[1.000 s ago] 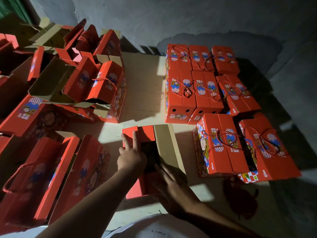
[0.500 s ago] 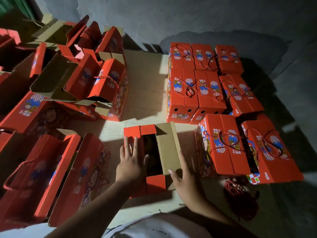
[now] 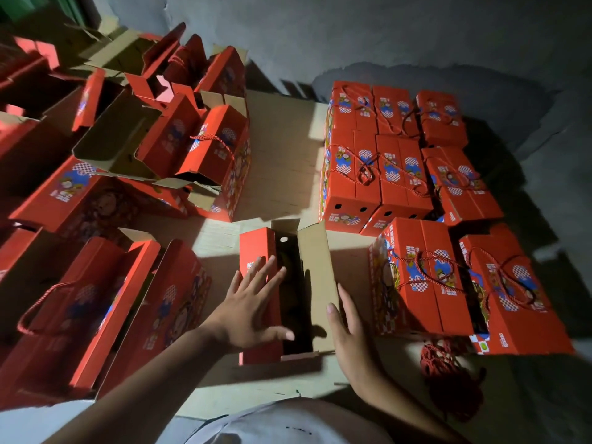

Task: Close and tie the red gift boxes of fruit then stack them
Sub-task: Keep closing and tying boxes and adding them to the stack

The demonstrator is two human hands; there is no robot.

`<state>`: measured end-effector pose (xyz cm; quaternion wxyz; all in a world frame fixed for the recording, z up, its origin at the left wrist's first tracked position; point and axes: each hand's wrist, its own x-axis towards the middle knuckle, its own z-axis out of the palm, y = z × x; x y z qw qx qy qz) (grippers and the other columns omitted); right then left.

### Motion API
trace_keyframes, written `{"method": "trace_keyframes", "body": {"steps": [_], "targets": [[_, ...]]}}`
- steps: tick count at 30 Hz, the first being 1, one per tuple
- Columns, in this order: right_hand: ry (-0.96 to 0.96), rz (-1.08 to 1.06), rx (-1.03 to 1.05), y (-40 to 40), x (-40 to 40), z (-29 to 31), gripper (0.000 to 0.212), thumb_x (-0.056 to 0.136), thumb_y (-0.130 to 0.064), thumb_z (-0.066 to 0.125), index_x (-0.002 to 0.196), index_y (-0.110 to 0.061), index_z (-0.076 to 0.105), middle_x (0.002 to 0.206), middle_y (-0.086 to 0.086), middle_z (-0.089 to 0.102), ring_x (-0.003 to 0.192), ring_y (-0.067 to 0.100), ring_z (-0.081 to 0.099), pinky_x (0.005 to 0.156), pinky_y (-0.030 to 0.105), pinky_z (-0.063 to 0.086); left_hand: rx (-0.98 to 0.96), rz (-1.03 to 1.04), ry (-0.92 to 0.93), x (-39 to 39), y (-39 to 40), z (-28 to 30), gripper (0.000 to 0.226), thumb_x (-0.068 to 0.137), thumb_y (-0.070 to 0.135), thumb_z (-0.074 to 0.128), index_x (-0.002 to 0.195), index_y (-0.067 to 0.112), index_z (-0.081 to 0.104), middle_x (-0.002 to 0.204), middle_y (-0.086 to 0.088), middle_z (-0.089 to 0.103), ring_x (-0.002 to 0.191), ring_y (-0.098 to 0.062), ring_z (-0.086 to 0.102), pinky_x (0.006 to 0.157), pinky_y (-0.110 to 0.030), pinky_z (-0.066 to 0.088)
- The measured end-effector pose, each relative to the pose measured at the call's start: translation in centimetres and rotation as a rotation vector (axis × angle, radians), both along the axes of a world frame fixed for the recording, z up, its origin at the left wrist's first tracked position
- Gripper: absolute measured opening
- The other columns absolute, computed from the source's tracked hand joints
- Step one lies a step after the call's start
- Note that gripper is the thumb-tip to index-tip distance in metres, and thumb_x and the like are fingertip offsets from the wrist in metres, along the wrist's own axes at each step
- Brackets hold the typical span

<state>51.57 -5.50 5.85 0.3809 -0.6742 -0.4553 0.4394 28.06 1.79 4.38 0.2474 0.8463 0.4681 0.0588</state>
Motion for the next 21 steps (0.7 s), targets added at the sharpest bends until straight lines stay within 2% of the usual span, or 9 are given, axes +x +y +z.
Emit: {"method": "trace_keyframes", "body": {"steps": [4, 8, 10, 13, 15, 18, 21], "targets": [[-0.022, 0.018, 0.029, -0.1, -0.1, -0.3, 0.048, 0.107, -0.027, 0.049, 0.155, -0.025, 0.043, 0.157, -0.016, 0.045, 0.145, -0.001, 0.037, 0.124, 0.037, 0.029, -0.004, -0.019, 0.211, 0.8, 0.4, -0.1, 0.128, 0.068, 0.104, 0.027, 0.162, 0.025, -0.008, 0.164, 0.004, -0.033, 0.149, -0.021, -0.036, 0.123, -0.063, -0.005], [-0.029, 0.032, 0.010, -0.2, 0.1, -0.7, 0.048, 0.108, -0.026, 0.051, 0.155, -0.033, 0.042, 0.156, -0.021, 0.045, 0.145, -0.002, 0.038, 0.124, 0.042, 0.030, -0.006, -0.002, 0.329, 1.5, 0.8, -0.3, 0.119, 0.076, 0.099, 0.005, 0.163, 0.018, 0.012, 0.168, 0.004, -0.021, 0.150, -0.022, -0.033, 0.123, -0.064, -0.001], [-0.055, 0.039, -0.003, -0.3, 0.3, -0.9, 0.049, 0.107, -0.033, 0.052, 0.154, -0.039, 0.041, 0.155, -0.025, 0.044, 0.144, -0.004, 0.038, 0.123, 0.043, 0.031, 0.000, -0.027, 0.382, 1.6, 1.0, -0.4, 0.123, 0.073, 0.099, -0.003, 0.163, 0.016, 0.016, 0.171, 0.001, -0.011, 0.153, -0.026, -0.027, 0.122, -0.066, 0.001], [-0.117, 0.078, -0.025, -0.3, 0.5, -0.7, 0.061, 0.098, -0.058, 0.049, 0.156, -0.047, 0.033, 0.156, -0.029, 0.040, 0.144, -0.007, 0.035, 0.123, 0.041, 0.032, 0.028, -0.058, 0.449, 1.9, 1.3, -0.5, 0.125, 0.071, 0.097, -0.002, 0.162, 0.013, 0.016, 0.171, -0.002, 0.000, 0.155, -0.030, -0.020, 0.120, -0.069, 0.004], [-0.133, 0.156, -0.007, -0.4, 0.4, -0.3, 0.075, 0.093, -0.066, 0.052, 0.159, -0.048, 0.022, 0.162, -0.029, 0.028, 0.149, -0.007, 0.025, 0.125, 0.037, 0.026, 0.016, -0.045, 0.427, 1.9, 1.4, -0.5, 0.126, 0.070, 0.097, -0.002, 0.162, 0.013, 0.017, 0.171, -0.002, 0.001, 0.155, -0.029, -0.020, 0.120, -0.069, 0.004], [-0.155, 0.311, 0.001, -0.8, 0.3, 0.3, 0.104, 0.082, -0.071, 0.071, 0.159, -0.053, 0.003, 0.164, -0.034, 0.014, 0.151, -0.009, 0.015, 0.121, 0.026, 0.020, -0.027, -0.028, 0.309, 1.4, 1.3, -0.6, 0.116, 0.077, 0.094, -0.005, 0.163, 0.018, 0.013, 0.170, 0.004, -0.013, 0.151, -0.022, -0.030, 0.122, -0.066, -0.004], [-0.293, 0.377, 0.030, -1.2, 0.2, 0.3, 0.121, 0.075, -0.060, 0.082, 0.158, -0.053, -0.005, 0.164, -0.035, 0.008, 0.150, -0.012, 0.011, 0.120, 0.021, 0.019, -0.071, -0.016, 0.174, 0.5, 1.0, -0.6, 0.105, 0.084, 0.090, -0.001, 0.163, 0.022, 0.010, 0.167, 0.010, -0.020, 0.149, -0.011, -0.035, 0.123, -0.062, -0.009]]}}
